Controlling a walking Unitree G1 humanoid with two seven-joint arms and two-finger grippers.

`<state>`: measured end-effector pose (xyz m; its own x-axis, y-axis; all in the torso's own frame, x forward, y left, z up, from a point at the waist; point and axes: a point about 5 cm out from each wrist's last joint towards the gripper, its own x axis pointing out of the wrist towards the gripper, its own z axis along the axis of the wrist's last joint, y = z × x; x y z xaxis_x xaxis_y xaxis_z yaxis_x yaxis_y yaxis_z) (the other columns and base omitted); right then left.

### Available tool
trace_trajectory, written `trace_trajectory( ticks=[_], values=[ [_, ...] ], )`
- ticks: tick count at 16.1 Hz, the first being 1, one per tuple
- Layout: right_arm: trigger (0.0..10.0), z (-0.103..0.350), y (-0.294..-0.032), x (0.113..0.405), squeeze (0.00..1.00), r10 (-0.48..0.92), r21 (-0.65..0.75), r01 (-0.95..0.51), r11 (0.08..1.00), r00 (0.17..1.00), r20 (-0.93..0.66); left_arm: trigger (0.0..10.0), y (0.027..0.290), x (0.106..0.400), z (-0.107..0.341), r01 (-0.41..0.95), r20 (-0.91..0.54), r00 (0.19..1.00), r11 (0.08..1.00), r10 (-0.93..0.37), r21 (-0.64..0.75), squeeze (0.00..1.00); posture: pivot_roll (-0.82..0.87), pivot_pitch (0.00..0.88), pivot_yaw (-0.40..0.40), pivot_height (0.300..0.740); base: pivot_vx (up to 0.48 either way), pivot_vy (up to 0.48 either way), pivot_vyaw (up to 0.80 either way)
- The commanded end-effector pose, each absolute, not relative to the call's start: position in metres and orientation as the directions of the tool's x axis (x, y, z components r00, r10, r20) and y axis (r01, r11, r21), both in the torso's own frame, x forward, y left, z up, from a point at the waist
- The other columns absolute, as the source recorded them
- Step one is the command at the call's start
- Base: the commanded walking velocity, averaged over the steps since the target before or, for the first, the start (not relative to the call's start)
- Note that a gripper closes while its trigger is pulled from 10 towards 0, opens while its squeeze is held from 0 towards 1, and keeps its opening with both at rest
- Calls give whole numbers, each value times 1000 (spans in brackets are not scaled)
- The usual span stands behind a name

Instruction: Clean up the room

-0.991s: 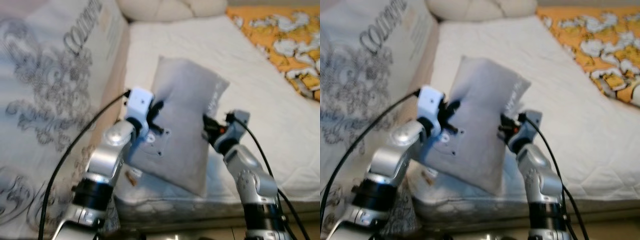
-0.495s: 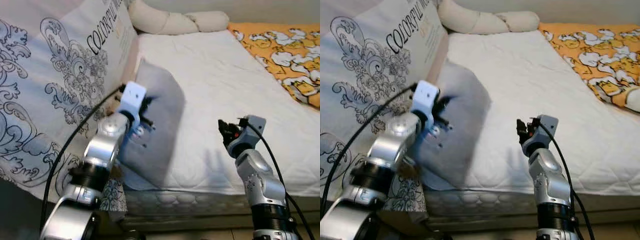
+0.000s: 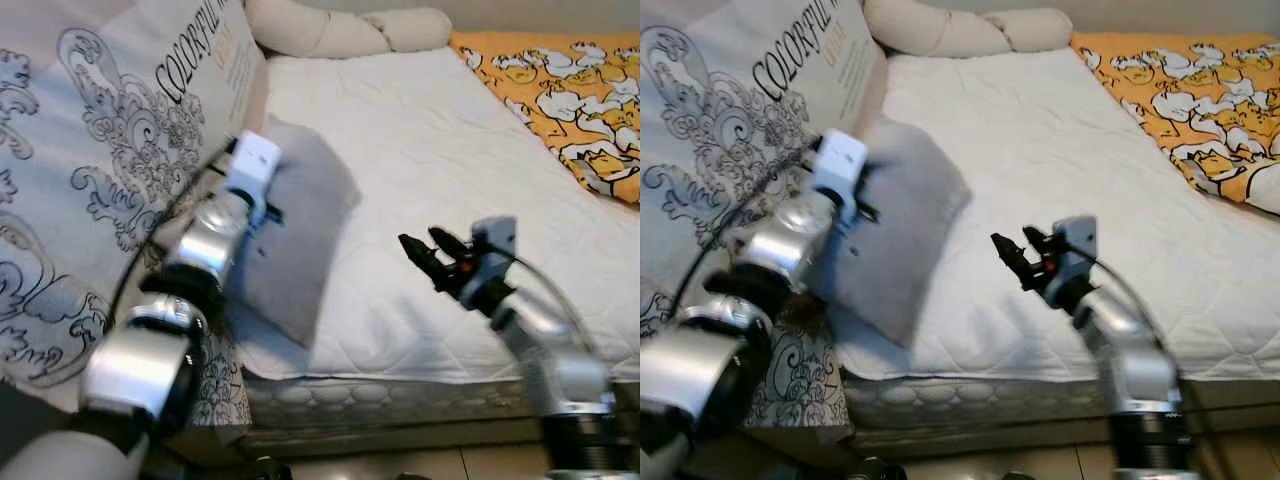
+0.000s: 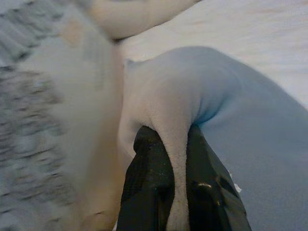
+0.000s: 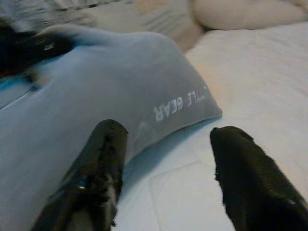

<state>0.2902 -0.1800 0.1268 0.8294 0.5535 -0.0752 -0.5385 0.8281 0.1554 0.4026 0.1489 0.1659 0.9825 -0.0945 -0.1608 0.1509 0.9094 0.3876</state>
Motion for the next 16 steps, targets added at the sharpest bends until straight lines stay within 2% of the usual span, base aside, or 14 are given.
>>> trace_trajectory(
  ticks=[1,6,9,11,12,14,16],
  values=[
    [10000,127,-177,286,1000,599,168,-582,796,797,-77,10000,158,407,179,78,-103,994,910,-39,408,0,-97,0,61,740,0,0,0],
    [10000,132,-183,267,1000,741,140,-727,672,661,-119,10000,169,405,167,-16,-121,989,882,82,471,0,-107,0,63,740,0,0,0],
    [10000,126,-189,267,1000,741,117,-733,670,651,-166,10000,152,399,145,43,-192,980,895,48,445,0,-106,0,55,740,0,0,0],
    [10000,126,-188,267,1000,750,154,-734,661,644,-149,10000,153,399,143,58,-209,977,902,36,428,0,-102,0,54,740,0,0,0],
    [10000,126,-187,266,1000,752,172,-733,659,645,-136,10000,156,398,142,55,-211,977,898,42,437,1000,-101,0,55,740,0,0,0],
    [10000,124,-186,264,1000,751,198,-725,660,645,-140,10000,165,399,146,43,-191,980,883,53,467,1000,-98,0,59,740,0,0,0],
    [10000,120,-186,262,1000,748,221,-716,663,648,-143,10000,166,402,158,60,-124,992,878,-2,474,1000,-95,0,61,740,0,0,0]
  ],
)
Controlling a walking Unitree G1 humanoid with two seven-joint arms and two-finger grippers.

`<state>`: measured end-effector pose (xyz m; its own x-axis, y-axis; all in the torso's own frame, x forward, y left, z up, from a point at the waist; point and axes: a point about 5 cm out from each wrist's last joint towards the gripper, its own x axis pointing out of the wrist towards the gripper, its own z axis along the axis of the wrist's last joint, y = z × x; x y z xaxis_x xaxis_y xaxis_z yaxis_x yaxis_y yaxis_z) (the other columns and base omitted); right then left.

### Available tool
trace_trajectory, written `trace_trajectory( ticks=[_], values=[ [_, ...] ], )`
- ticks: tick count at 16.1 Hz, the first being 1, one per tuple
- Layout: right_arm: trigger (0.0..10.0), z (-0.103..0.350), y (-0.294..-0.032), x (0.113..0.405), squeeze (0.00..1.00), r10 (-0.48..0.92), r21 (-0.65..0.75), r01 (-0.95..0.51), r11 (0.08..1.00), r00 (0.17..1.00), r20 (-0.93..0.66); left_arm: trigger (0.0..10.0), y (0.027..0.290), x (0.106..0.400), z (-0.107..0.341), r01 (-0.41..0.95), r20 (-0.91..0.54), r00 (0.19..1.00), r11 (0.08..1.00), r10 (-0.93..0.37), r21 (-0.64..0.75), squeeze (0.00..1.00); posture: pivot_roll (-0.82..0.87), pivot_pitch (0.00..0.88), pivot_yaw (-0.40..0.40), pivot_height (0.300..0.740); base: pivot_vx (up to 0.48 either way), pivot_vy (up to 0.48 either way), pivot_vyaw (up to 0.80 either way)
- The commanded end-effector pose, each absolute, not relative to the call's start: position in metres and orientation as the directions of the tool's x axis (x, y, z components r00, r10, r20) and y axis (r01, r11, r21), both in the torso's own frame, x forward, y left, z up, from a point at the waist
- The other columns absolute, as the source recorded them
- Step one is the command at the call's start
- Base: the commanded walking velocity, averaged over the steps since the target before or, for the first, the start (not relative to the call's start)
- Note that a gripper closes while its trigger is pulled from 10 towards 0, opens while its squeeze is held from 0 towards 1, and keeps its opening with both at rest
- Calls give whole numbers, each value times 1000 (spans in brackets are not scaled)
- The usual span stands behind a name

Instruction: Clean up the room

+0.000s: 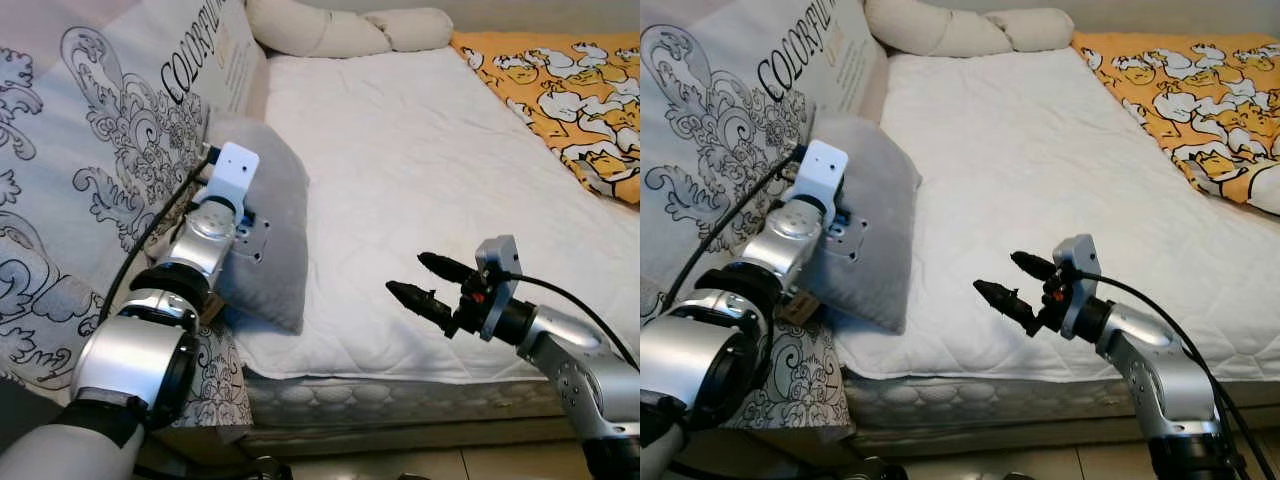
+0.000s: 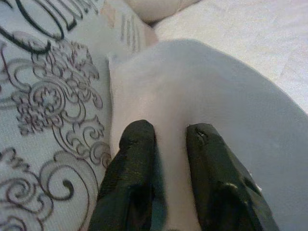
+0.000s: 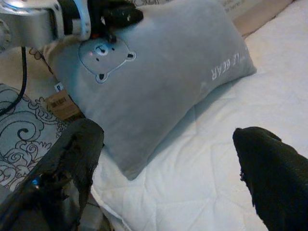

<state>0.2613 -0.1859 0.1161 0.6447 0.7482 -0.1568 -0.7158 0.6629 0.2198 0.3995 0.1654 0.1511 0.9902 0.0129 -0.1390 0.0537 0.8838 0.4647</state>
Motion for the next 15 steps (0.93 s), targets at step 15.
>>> trace_trajectory(
  ticks=[15],
  values=[
    [10000,120,-186,254,1000,63,132,-68,989,997,46,10000,141,300,141,295,43,953,950,-300,105,1000,-55,0,22,740,0,-153,0]
  ],
)
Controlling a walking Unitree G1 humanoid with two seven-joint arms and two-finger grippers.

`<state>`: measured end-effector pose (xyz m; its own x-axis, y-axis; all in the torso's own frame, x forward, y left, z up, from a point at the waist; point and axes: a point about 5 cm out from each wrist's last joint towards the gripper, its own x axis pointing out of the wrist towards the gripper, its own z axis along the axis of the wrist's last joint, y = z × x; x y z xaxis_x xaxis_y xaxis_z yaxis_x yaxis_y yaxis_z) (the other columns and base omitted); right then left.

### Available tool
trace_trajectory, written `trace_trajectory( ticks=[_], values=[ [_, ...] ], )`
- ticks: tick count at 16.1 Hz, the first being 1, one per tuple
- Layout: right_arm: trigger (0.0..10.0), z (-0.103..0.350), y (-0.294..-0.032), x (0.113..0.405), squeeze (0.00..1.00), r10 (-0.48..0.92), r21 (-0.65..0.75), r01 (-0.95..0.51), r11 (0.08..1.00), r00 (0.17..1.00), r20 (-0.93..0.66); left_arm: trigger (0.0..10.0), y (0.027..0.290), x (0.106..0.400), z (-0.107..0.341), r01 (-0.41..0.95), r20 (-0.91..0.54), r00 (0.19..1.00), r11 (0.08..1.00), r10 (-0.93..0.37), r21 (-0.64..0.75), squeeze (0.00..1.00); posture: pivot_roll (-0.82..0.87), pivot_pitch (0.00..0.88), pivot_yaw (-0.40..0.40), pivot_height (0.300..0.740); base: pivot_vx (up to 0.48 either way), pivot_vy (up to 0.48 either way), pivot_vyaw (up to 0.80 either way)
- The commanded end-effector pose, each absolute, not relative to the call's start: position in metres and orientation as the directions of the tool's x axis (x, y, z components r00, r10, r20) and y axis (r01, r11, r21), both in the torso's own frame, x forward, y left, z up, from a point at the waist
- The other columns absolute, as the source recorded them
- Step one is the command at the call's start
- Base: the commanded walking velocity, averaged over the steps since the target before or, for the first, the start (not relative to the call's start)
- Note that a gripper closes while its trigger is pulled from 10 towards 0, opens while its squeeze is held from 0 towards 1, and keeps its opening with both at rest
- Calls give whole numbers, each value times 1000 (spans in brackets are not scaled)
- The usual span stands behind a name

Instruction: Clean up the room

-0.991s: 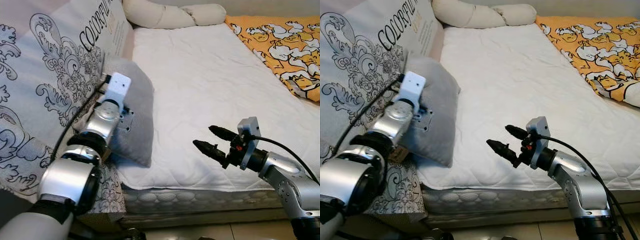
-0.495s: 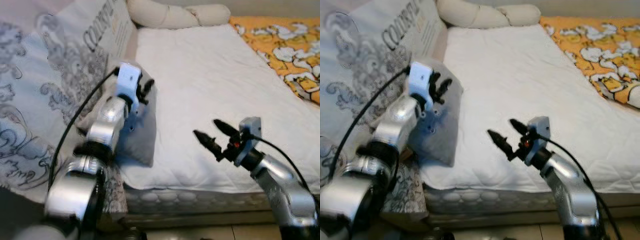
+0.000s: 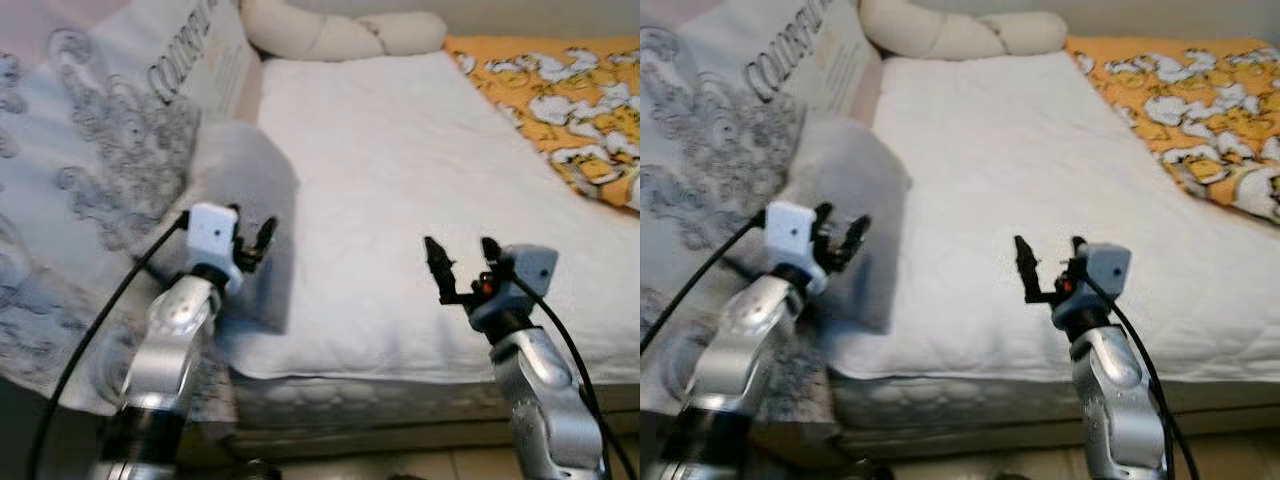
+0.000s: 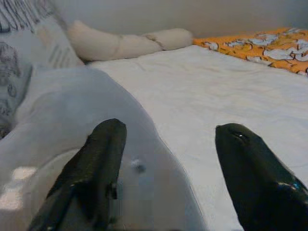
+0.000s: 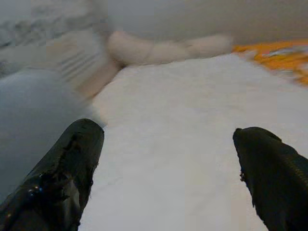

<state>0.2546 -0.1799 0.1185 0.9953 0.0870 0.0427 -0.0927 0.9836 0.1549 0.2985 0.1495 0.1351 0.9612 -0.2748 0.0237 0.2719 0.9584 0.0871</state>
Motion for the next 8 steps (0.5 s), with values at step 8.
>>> trace_trajectory(
  ticks=[8],
  values=[
    [10000,119,-185,263,1000,39,-2,-39,999,999,24,10000,174,285,133,152,-23,988,982,-150,115,1000,-48,0,5,740,0,-480,184]
  ],
)
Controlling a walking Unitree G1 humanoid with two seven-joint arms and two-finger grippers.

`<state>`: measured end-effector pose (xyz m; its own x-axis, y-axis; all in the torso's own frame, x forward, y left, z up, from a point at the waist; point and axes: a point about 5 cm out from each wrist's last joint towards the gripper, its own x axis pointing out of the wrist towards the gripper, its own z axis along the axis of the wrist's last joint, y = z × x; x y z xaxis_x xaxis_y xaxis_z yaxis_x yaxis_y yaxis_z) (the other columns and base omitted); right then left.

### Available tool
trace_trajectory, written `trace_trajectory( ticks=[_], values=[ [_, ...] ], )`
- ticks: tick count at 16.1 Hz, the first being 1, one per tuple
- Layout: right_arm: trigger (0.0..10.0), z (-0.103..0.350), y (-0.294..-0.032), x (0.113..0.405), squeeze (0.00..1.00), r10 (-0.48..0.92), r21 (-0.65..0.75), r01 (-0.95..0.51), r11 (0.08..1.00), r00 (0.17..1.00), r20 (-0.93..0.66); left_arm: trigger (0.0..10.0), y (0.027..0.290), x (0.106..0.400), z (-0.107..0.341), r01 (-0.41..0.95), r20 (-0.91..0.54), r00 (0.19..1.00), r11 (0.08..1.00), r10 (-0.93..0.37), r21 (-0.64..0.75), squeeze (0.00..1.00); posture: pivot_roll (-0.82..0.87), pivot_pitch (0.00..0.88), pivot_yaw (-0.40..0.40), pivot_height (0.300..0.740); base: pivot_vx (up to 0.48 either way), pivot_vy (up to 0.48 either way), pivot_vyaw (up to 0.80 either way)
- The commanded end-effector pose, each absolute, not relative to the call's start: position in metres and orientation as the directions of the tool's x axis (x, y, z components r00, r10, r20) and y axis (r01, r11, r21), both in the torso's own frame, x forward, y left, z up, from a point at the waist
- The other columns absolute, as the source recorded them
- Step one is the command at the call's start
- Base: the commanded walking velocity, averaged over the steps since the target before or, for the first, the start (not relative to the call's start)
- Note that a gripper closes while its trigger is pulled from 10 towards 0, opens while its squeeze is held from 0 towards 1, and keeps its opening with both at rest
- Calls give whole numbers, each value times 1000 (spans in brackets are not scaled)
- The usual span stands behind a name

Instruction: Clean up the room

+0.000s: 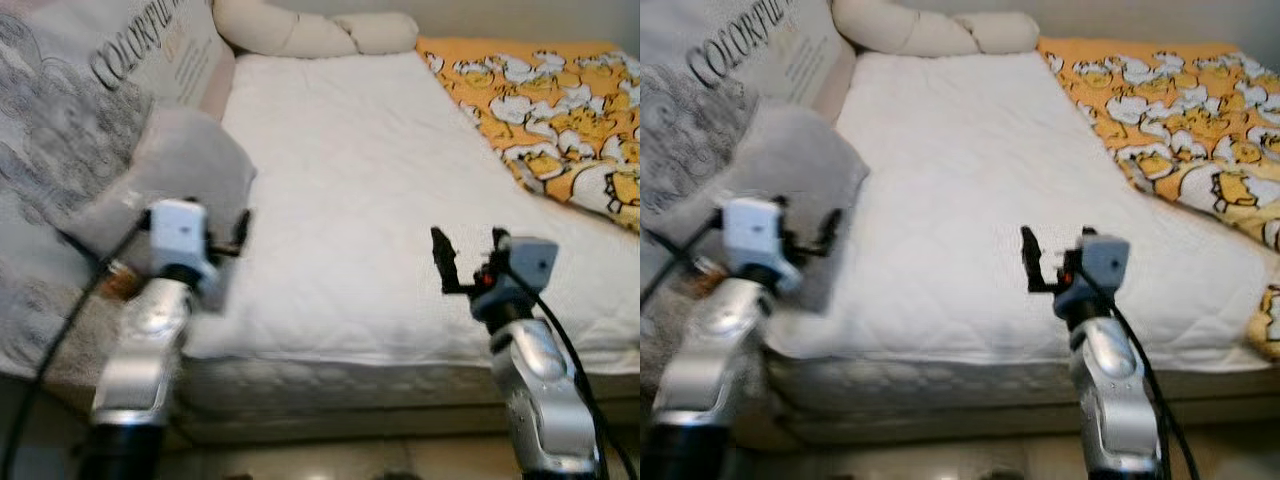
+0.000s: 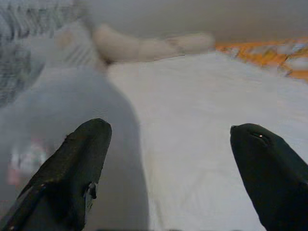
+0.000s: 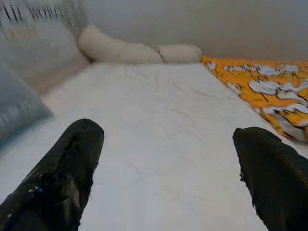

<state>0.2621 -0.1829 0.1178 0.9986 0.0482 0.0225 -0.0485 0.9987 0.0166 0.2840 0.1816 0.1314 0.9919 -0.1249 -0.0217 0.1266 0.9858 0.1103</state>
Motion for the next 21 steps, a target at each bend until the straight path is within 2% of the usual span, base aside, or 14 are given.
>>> trace_trajectory(
  ticks=[1,6,8,13,21],
  values=[
    [10000,118,-186,263,1000,24,-18,-23,1000,999,44,10000,179,278,126,139,-52,990,983,-133,122,1000,-41,0,-5,740,0,-480,800],
    [10000,95,-198,261,1000,-78,45,80,996,995,-56,10000,181,263,116,91,-92,992,991,-82,103,1000,-17,0,-36,740,0,-480,800],
    [10000,86,-196,264,1000,-83,90,93,992,990,-110,10000,184,268,114,52,-111,993,991,-38,124,1000,-15,0,-30,740,0,-480,0],
    [10000,86,-184,267,1000,-34,110,48,993,992,-118,10000,186,268,106,42,-156,988,990,-20,137,1000,-20,0,-29,740,0,-480,0],
    [10000,82,-185,266,1000,-55,140,74,987,989,-136,10000,194,268,107,21,-178,984,985,10,169,1000,-14,0,-12,740,0,-480,0]
  ],
)
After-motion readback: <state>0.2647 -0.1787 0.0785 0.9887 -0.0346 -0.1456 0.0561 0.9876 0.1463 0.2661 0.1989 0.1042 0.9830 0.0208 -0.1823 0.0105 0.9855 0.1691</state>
